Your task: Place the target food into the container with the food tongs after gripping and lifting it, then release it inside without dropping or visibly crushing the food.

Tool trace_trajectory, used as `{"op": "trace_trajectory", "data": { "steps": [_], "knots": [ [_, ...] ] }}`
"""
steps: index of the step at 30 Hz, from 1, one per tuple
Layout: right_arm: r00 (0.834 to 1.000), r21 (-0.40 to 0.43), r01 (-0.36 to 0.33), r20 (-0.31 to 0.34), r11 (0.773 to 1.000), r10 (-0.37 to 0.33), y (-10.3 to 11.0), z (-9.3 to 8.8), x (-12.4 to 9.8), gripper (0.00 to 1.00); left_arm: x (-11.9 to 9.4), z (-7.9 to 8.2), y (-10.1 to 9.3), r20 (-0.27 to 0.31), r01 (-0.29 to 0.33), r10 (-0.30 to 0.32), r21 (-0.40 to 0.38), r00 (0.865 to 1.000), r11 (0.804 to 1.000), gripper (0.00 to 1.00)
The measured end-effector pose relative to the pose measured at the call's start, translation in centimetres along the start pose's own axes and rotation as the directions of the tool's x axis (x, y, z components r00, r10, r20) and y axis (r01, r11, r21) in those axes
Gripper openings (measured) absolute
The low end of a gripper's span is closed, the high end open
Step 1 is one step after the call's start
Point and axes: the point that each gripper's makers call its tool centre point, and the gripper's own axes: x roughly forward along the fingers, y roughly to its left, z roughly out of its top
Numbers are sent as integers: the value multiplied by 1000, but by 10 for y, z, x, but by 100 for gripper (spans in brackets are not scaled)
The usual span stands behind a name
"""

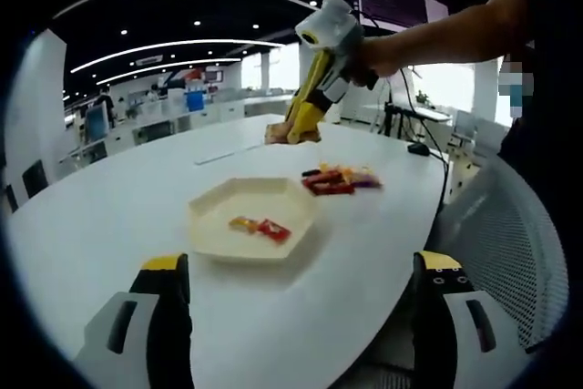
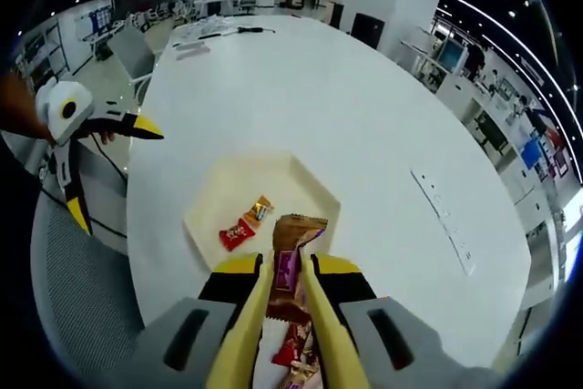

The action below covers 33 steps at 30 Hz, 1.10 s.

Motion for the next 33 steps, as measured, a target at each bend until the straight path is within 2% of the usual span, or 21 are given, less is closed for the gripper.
{"op": "trace_trajectory", "data": {
  "steps": [5,8,11,12,15,20,27,31,33],
  "knots": [
    [1000,-14,-16,1,1000,16,4,11,6,20,-1,5,-4,9,38,-37,-29,999,999,99],
    [1000,-26,-22,2,999,22,5,18,9,20,-4,10,-4,20,54,-54,-2,998,999,96],
    [1000,-20,-27,9,999,27,7,23,12,20,-6,14,7,26,20,-21,6,999,1000,98],
    [1000,-26,-27,12,999,28,8,26,12,20,-6,22,11,69,5,-2,-47,998,999,99],
    [999,-31,-33,18,999,33,9,33,15,20,-7,19,13,60,-16,18,-33,998,999,99],
    [999,-29,-43,19,999,43,9,39,20,20,-9,17,23,69,-90,93,-45,993,995,99],
    [998,-19,-58,15,998,58,12,43,24,20,-5,11,18,57,-47,52,-83,997,995,99],
    [998,-20,-58,16,998,58,11,44,26,20,-6,11,18,56,-62,65,-48,996,997,99],
    [998,-16,-55,19,998,55,10,45,25,20,-8,16,20,82,-81,82,-15,993,997,99]
  ]
}}
